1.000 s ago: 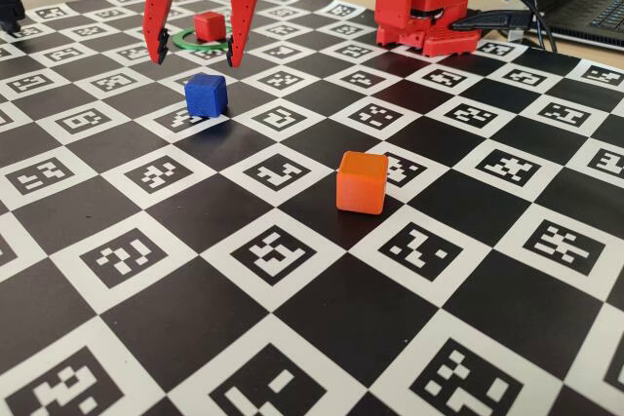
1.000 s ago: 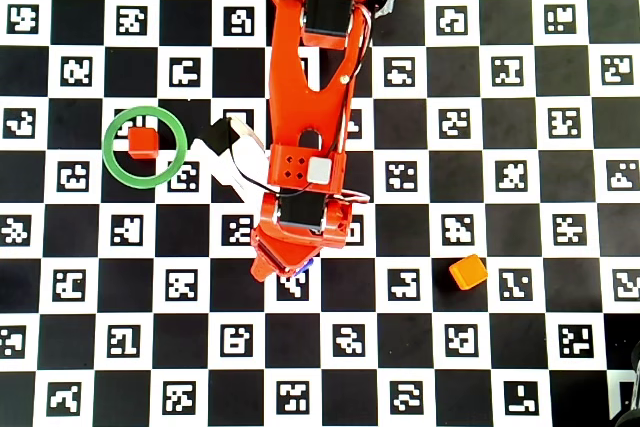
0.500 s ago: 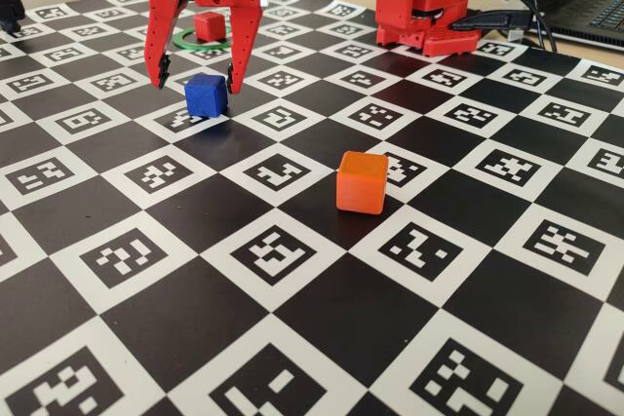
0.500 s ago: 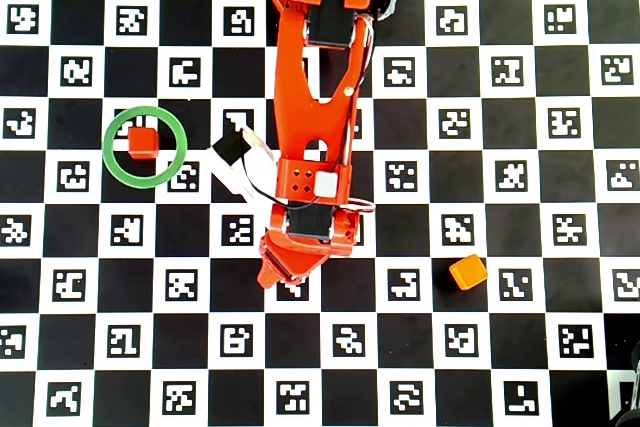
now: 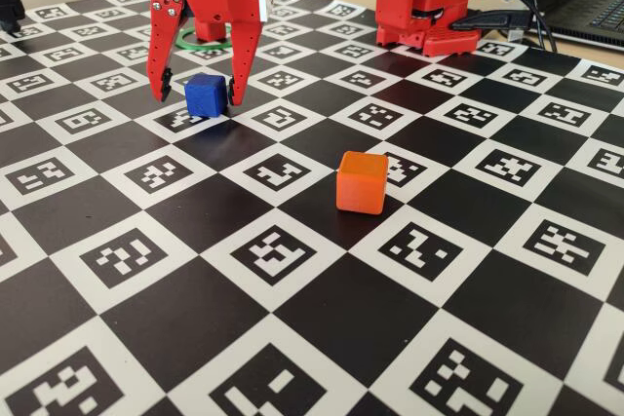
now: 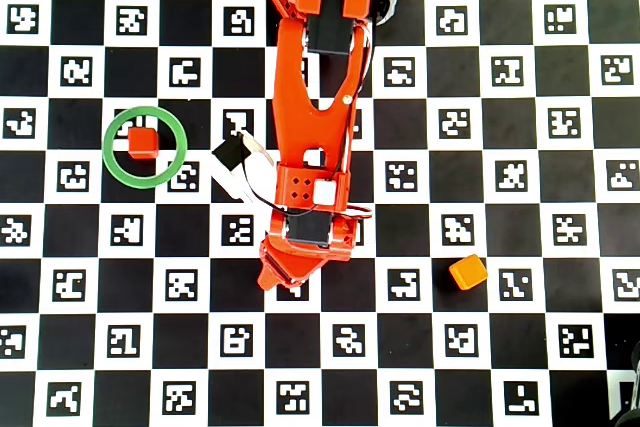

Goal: Grab the red cube then put it in the green circle then put the blue cube on top and finally the orange cube on top

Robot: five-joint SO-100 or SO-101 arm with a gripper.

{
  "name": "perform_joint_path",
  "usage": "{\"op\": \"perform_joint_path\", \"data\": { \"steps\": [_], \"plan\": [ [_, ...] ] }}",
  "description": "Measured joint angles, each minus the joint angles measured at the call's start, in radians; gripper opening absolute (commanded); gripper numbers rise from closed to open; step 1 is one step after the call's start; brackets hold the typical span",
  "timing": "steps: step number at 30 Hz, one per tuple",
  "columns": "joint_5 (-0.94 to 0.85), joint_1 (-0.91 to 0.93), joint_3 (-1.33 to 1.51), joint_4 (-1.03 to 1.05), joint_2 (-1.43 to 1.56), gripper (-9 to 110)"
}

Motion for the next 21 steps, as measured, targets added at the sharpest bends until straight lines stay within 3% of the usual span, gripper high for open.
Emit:
{"op": "perform_joint_path", "data": {
  "steps": [21],
  "plan": [
    [0.014, 0.014, 0.009, -0.015, 0.0, 16]
  ]
}}
